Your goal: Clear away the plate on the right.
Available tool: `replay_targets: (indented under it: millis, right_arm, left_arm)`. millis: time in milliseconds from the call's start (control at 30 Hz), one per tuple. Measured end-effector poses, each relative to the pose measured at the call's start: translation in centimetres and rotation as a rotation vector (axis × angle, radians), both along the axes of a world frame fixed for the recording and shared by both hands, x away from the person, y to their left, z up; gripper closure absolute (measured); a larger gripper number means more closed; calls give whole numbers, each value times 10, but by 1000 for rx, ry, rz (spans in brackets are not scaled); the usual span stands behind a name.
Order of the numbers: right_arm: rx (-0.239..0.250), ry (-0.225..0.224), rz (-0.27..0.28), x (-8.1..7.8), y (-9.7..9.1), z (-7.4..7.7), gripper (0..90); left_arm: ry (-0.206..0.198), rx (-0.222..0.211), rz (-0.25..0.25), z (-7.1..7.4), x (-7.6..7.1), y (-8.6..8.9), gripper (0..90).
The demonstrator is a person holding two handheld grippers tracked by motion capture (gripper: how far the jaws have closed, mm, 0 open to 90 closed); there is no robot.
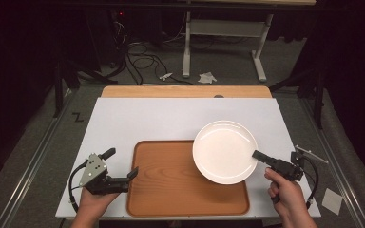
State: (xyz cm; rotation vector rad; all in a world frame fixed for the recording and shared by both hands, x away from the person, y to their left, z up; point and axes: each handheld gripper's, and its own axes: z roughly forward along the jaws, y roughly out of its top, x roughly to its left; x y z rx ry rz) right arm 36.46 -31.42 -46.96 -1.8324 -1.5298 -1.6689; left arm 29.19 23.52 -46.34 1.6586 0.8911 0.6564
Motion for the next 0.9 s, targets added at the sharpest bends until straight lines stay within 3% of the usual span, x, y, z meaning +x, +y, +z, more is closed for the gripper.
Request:
replay_targets:
  millis: [433,767,900]
  right_arm:
    - [-19,18,59,-7,10,-4,889]
    - [-84,44,126,-5,28,-14,887]
    - [-90,48,139,-4,33,-15,888]
  left_arm:
    - [-10,-15,6,3,-3,2,3]
    - [-4,-17,5,2,-3,3,3]
    - [-3,-20,4,2,-3,2,4]
